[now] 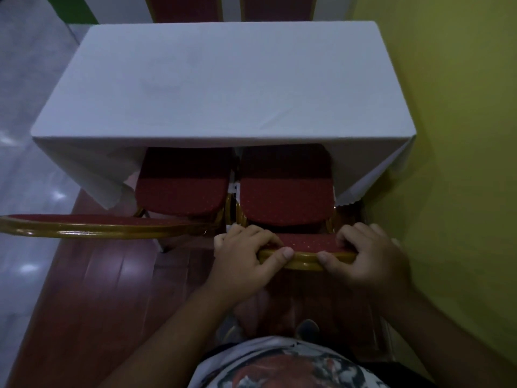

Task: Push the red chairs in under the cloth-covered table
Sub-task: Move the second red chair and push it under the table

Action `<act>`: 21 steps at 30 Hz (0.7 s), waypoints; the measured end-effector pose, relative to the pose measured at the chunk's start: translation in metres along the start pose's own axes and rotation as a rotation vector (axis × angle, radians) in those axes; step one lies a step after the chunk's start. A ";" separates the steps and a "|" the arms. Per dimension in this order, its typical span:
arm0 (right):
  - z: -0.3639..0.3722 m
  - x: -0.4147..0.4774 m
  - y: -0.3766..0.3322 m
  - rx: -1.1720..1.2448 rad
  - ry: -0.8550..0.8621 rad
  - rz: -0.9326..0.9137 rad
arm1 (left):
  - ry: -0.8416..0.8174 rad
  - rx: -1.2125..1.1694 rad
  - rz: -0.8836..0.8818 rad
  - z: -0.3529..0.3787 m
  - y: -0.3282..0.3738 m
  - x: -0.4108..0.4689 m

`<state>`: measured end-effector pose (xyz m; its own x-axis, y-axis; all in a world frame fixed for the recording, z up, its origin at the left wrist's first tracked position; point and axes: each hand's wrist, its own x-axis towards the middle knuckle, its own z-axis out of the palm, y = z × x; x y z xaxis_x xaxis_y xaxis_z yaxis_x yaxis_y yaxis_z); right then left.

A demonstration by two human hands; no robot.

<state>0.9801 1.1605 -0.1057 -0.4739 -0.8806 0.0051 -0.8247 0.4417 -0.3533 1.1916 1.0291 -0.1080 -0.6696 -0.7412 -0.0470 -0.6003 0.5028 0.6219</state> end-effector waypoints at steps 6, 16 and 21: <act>0.000 -0.002 0.000 0.029 0.005 0.003 | -0.037 0.015 -0.054 0.001 0.009 -0.006; 0.004 -0.023 -0.002 0.017 0.052 -0.024 | -0.111 0.062 -0.011 0.005 0.015 -0.021; 0.005 -0.013 -0.003 -0.001 0.069 -0.027 | -0.094 0.087 -0.014 0.005 0.015 -0.010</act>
<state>0.9904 1.1693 -0.1091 -0.4721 -0.8780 0.0792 -0.8374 0.4186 -0.3515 1.1871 1.0465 -0.1021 -0.6965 -0.7056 -0.1307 -0.6427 0.5324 0.5508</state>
